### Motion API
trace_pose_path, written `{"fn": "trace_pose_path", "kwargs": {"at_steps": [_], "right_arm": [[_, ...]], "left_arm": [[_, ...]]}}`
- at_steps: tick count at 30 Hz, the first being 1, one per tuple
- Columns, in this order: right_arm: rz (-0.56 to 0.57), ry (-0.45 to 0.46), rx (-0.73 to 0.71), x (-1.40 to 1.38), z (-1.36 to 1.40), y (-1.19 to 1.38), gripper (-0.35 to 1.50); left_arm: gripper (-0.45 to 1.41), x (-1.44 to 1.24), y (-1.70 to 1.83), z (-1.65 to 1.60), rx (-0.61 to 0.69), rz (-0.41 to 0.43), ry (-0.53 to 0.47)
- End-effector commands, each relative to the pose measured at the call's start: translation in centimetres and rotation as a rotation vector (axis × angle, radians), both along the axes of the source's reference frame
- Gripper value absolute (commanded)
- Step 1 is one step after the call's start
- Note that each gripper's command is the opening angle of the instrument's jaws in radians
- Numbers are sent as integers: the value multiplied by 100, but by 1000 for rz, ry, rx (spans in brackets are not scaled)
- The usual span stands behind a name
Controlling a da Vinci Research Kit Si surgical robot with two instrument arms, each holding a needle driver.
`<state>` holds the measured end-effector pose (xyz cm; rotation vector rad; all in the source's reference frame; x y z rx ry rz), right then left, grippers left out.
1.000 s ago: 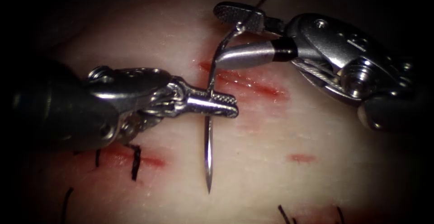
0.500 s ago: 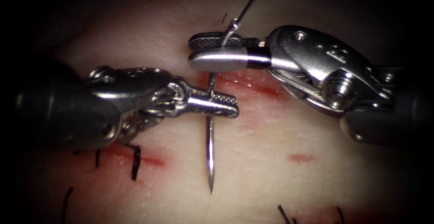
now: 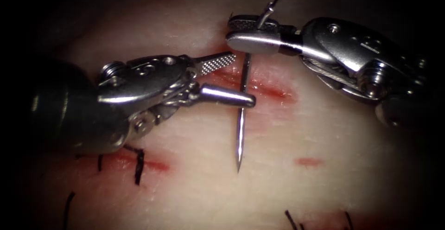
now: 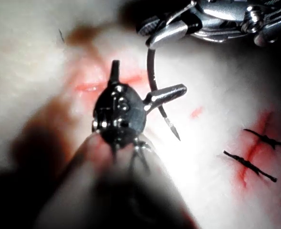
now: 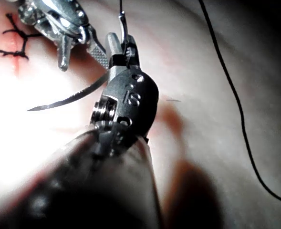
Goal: Wound Closure
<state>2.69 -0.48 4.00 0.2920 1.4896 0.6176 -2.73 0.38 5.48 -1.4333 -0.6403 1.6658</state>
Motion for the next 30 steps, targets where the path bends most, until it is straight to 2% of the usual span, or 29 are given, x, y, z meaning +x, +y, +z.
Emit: {"fn": "trace_pose_path", "kwargs": {"at_steps": [1,4,8,11,12,14,19,24,30], "right_arm": [[31,-10,-18,-1,3,17,-35],[128,-52,-49,-14,4,45,-35],[171,-107,-82,-13,15,63,-35],[186,-123,-104,-10,27,72,-35],[189,-137,-134,-7,37,78,-35],[195,-143,-158,-4,50,84,-35],[188,-156,-190,4,74,88,-35],[176,-179,-224,11,82,88,-35],[159,-215,-281,11,81,99,-35]], "left_arm": [[118,-2,1,7,-5,2,11],[126,7,4,12,-54,4,81],[125,13,2,21,-98,34,165],[108,15,-4,31,-105,65,225],[94,15,-10,39,-112,103,246],[74,14,-19,50,-125,146,255],[42,12,-30,58,-142,196,262],[36,11,-34,60,-142,221,281],[31,10,-45,65,-136,267,302]]}}
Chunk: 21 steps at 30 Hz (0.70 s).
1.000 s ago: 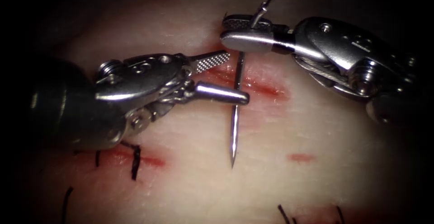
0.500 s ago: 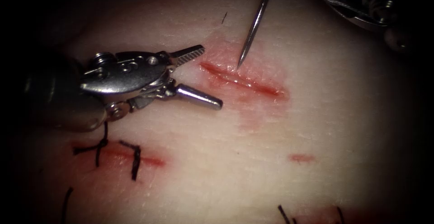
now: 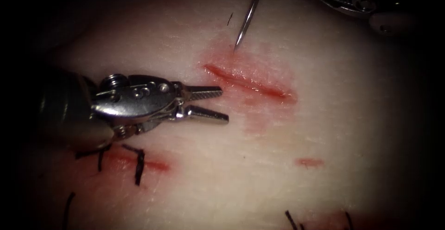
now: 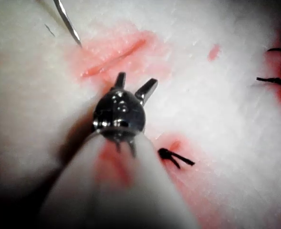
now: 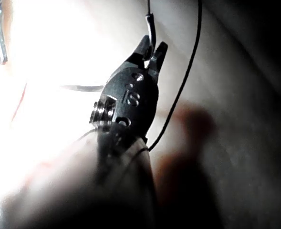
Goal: Wound Closure
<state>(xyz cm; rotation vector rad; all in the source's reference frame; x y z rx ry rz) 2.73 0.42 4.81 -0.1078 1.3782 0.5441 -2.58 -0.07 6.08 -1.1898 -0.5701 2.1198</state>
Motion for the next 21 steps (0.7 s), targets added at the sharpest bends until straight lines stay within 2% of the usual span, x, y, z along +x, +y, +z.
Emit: {"fn": "trace_pose_path", "kwargs": {"at_steps": [1,8,11,14,21], "right_arm": [[-8,-8,-13,7,1,9,-35],[-29,-46,-70,9,3,8,-35],[-39,-56,-85,12,6,0,-35],[-53,-57,-100,16,12,-19,-35],[-47,-40,-92,17,-1,-20,-35]], "left_arm": [[31,-5,-2,6,0,2,-2],[27,-6,-4,5,2,7,-3],[27,-6,-4,4,3,7,-3],[27,-6,-3,2,0,11,-4],[27,-5,-3,1,1,11,-4]]}}
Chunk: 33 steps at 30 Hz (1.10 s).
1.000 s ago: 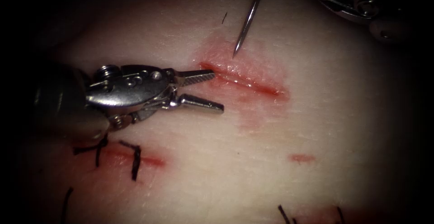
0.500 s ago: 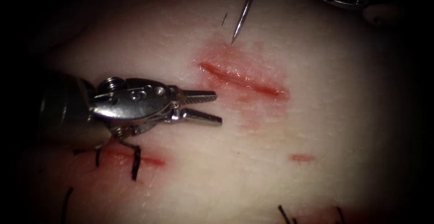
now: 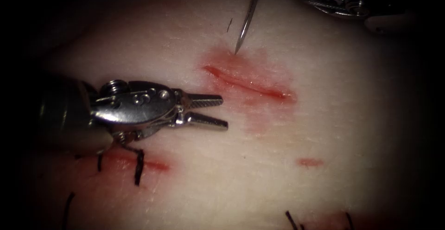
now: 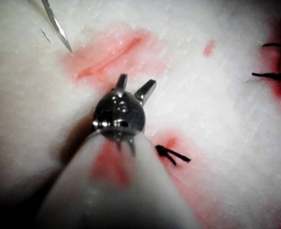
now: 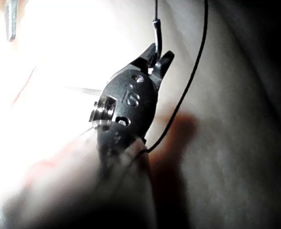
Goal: Wound Closure
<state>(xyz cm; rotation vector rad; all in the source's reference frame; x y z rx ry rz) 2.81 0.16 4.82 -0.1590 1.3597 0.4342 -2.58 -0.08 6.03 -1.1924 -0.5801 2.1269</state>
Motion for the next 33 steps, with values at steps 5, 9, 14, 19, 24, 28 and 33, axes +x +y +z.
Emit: {"fn": "trace_pose_path", "kwargs": {"at_steps": [5,9,14,19,24,28,33], "right_arm": [[-18,12,-21,20,1,-28,-35],[-43,0,-82,26,4,-46,-35],[-73,-12,-172,31,2,-67,-35],[-103,-33,-243,41,-10,-99,-35],[-137,-66,-252,50,-6,-134,-35],[-142,-86,-238,50,6,-144,-35],[-145,-96,-232,49,10,-153,-35]], "left_arm": [[24,5,4,0,4,15,-11],[24,14,7,-10,10,15,-11],[22,25,10,-23,21,20,-14],[22,44,16,-33,22,18,-6],[21,55,19,-32,15,13,4],[21,58,20,-32,12,11,7],[19,58,20,-32,12,11,7]]}}
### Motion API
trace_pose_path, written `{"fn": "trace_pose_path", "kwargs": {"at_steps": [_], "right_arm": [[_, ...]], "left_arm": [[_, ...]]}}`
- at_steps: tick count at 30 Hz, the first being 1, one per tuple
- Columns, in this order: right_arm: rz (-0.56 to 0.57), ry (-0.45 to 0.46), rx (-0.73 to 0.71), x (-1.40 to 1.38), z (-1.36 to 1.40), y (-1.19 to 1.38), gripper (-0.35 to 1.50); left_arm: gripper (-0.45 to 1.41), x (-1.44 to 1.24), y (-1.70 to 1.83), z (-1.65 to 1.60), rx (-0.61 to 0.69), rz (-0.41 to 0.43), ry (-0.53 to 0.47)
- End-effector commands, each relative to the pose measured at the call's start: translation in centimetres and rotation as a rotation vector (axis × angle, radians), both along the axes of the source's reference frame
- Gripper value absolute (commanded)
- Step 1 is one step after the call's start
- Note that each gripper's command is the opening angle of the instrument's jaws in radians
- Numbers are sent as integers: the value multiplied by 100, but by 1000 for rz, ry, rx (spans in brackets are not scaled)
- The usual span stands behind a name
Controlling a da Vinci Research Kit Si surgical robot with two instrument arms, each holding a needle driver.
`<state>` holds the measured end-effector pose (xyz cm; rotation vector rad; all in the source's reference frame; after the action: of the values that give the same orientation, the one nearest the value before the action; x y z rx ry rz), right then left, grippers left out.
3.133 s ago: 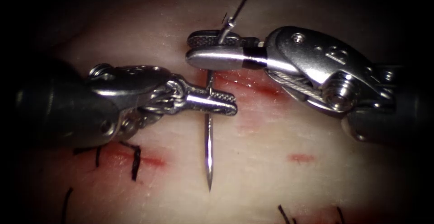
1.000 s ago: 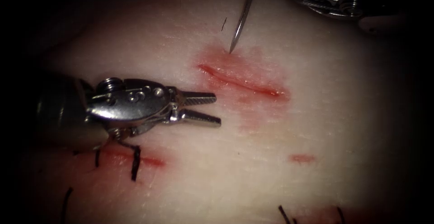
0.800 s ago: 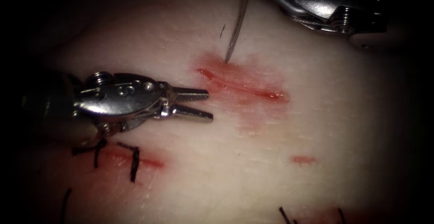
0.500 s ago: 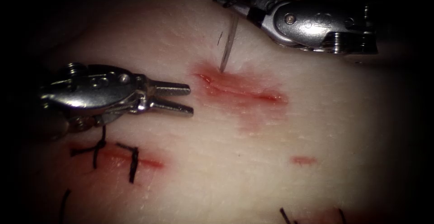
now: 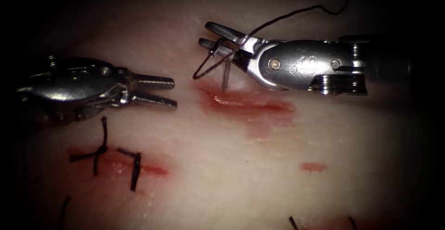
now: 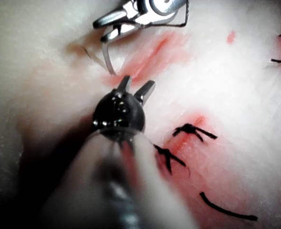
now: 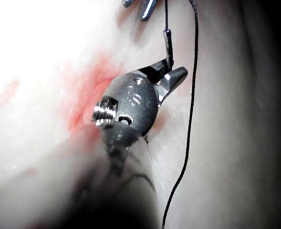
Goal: Wound Closure
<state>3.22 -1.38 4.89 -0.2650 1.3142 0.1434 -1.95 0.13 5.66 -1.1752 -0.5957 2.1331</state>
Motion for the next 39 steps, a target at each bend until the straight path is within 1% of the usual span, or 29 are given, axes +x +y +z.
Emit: {"fn": "trace_pose_path", "kwargs": {"at_steps": [1,9,13,16,19,21,23,27,31,35,39], "right_arm": [[-2,-4,0,8,3,-1,-35],[-2,-20,17,4,13,-14,-35],[15,-12,31,2,11,-6,-35],[39,8,100,1,8,-2,-35],[71,48,180,-1,8,2,-35],[134,93,323,-5,3,23,-35],[164,125,392,-8,2,37,-35],[179,148,435,-11,1,60,-35],[183,156,451,-13,2,72,-35],[183,159,458,-14,4,77,-35],[178,169,474,-15,1,90,-35]], "left_arm": [[17,-5,-1,6,0,1,-2],[14,-5,-1,6,0,2,1],[14,-6,-2,7,-1,1,2],[14,-10,-2,9,-3,-3,5],[12,-16,-4,14,-8,-8,12],[11,-31,-10,26,-23,-6,43],[11,-41,-15,36,-29,-7,54],[11,-63,-29,56,-26,20,55],[11,-75,-42,74,-25,57,68],[11,-72,-49,91,-18,93,110],[9,-43,-49,114,15,119,170]]}}
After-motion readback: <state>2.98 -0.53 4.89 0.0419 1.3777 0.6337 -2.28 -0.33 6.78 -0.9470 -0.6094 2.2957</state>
